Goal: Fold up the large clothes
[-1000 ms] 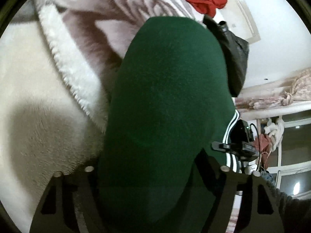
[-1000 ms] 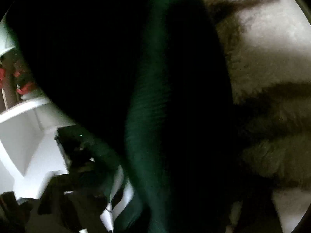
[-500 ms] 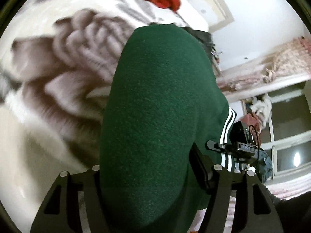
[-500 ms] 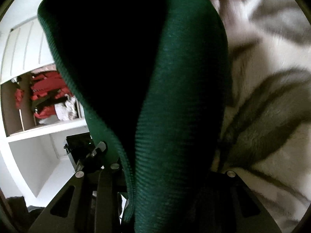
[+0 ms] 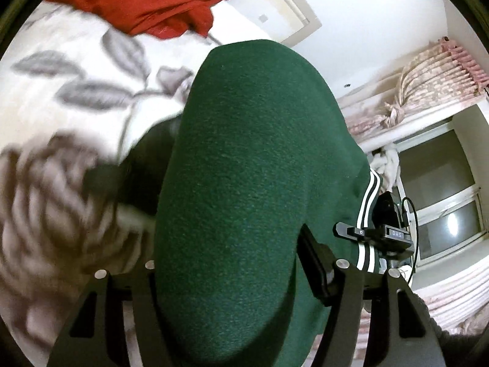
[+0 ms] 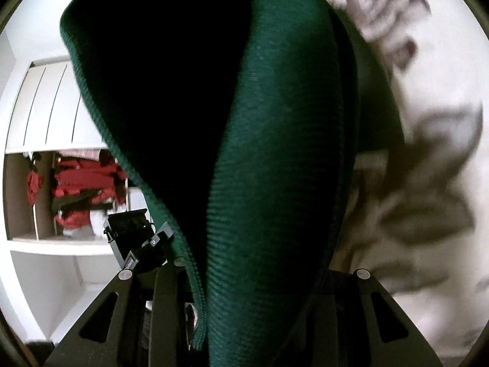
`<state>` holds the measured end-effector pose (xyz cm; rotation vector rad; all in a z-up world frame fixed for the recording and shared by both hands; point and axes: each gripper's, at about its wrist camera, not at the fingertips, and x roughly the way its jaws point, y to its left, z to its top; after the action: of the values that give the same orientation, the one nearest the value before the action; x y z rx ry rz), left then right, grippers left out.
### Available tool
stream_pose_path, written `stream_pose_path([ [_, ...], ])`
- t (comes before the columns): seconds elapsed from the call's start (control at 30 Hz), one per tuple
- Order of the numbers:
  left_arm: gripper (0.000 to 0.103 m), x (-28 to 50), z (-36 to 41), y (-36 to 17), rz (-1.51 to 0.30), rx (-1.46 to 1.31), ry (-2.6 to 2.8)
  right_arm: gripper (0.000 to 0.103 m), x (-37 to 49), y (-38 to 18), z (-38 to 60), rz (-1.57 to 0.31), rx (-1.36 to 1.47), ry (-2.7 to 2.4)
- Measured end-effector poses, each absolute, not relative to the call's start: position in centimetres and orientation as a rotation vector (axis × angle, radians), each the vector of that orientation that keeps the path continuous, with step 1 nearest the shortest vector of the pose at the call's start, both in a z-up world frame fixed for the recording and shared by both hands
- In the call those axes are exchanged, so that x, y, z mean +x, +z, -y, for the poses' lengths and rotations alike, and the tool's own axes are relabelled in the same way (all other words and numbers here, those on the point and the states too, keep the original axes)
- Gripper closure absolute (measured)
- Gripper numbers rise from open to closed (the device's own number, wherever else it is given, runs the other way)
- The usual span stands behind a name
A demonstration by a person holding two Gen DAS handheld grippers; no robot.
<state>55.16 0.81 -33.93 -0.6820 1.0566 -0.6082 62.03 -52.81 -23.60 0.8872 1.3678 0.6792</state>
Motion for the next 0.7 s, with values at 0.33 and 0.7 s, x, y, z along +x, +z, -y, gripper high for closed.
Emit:
stream_pose_path([
  [0.33, 0.04, 67.0, -0.7, -45.4, -1.195, -0.673, -0.55, 0.067, 83.6, -33.4, 51.4, -1.492, 0.81, 0.574],
  [0.7, 0.029, 68.4, -0.1, -46.4, -1.272, -0.662, -0.53, 0.052, 87.5, -36.8, 53.0, -1.511, 0.804, 0.467],
])
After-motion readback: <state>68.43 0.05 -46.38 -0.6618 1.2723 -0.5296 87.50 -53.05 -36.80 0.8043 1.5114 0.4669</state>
